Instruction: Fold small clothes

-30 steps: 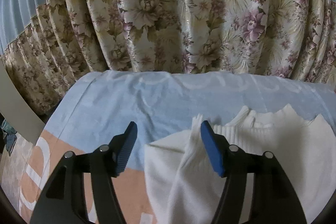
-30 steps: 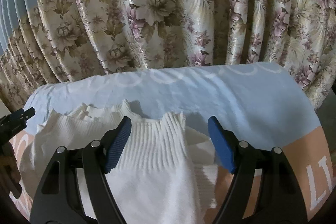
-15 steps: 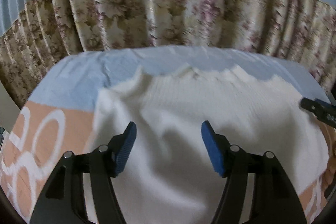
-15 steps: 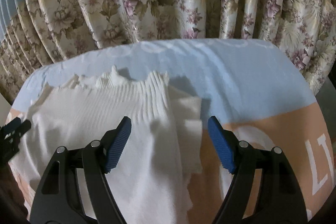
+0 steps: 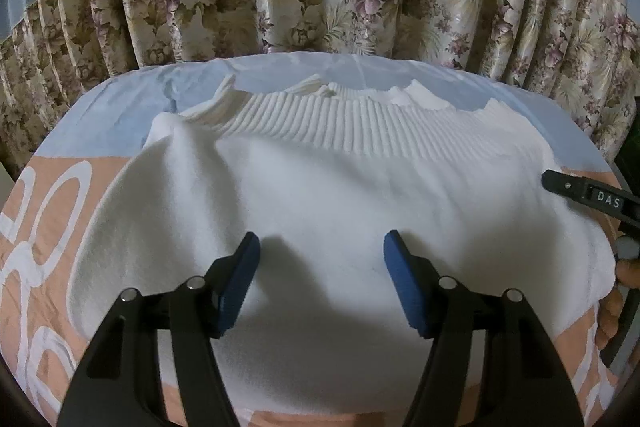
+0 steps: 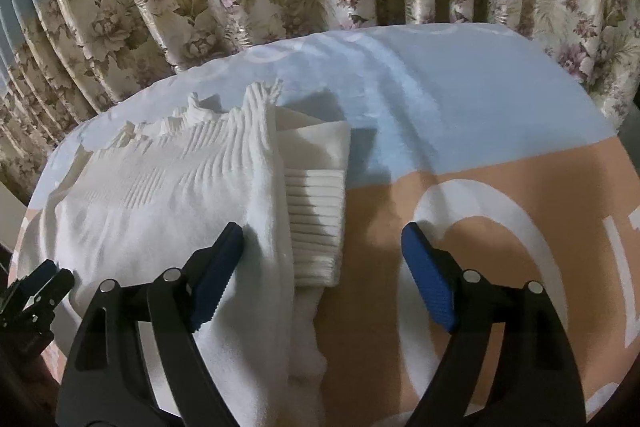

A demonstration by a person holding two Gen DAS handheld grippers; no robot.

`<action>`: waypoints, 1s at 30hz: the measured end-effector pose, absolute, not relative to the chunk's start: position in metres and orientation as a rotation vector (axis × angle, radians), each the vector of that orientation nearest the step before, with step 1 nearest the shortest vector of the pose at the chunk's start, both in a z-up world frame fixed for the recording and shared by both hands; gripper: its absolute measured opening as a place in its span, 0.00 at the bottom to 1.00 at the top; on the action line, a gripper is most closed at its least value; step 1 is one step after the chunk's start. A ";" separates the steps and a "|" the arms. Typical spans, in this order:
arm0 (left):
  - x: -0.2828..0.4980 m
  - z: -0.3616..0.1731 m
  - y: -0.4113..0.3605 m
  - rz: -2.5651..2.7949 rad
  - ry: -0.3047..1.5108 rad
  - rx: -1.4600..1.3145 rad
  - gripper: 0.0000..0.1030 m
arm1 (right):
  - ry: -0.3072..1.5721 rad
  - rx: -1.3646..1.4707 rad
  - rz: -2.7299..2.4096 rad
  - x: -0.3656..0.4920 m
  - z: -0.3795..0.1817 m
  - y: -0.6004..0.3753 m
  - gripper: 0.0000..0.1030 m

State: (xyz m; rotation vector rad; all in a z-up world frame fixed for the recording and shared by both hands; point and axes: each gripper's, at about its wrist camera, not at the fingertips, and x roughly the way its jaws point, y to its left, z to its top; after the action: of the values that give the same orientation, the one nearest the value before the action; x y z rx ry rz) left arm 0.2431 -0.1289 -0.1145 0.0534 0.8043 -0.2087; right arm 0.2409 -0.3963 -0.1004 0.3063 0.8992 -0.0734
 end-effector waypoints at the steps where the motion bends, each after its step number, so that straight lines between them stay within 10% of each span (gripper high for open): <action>1: 0.243 -0.114 -0.128 -0.210 0.805 0.051 0.63 | 0.904 0.313 -0.059 0.243 -0.101 -0.395 0.77; 5: 0.238 -0.116 -0.128 -0.219 0.810 0.048 0.66 | 0.917 0.315 -0.016 0.247 -0.103 -0.391 0.72; 12: 0.234 -0.119 -0.129 -0.216 0.814 0.044 0.68 | 0.906 0.334 0.062 0.245 -0.098 -0.379 0.28; 30: 0.217 -0.129 -0.160 -0.270 0.868 0.117 0.75 | 0.837 0.386 0.059 0.245 -0.061 -0.380 0.19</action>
State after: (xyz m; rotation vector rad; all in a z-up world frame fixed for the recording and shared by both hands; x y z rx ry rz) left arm 0.2171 -0.1598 -0.1285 0.1169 0.8675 -0.2703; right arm 0.2446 -0.3800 -0.0611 0.3860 0.8371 0.0592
